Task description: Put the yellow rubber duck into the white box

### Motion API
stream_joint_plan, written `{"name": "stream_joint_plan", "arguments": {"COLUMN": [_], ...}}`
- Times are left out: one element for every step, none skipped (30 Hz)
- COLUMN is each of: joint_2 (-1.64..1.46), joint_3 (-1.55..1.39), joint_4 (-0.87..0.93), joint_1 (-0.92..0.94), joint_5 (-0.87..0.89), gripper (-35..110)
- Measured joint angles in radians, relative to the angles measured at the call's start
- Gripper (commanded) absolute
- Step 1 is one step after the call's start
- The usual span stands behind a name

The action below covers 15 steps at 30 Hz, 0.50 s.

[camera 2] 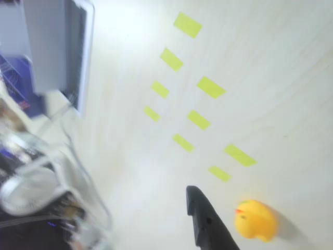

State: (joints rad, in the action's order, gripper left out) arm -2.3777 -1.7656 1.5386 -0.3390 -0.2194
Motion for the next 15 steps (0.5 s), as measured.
{"name": "stream_joint_plan", "arguments": {"joint_2": [0.012,0.029,0.046,0.063,0.08,0.1,0.118,0.14,0.161,0.184,0.21,0.239,0.272,0.301,0.333], "joint_3": [0.012,0.031,0.049,0.067,0.084,0.1,0.115,0.127,0.138,0.149,0.16,0.17,0.186,0.196,0.206], "joint_4": [0.011,0.021,0.026,0.028,0.031,0.031,0.035,0.041,0.051,0.061,0.074,0.087,0.101,0.112,0.124], "joint_1": [-0.017,-0.038,-0.057,-0.08,-0.106,-0.133,-0.164,-0.196,-0.229,-0.259,-0.29,-0.322,-0.35,-0.379,-0.41], "joint_5": [-0.017,-0.034,-0.048,-0.057,-0.069,-0.084,-0.097,-0.109,-0.121,-0.133,-0.143,-0.152,-0.158,-0.161,-0.166], "gripper": [69,68,68,67,66,65,64,63,63,63,64,64,64,64,64]}}
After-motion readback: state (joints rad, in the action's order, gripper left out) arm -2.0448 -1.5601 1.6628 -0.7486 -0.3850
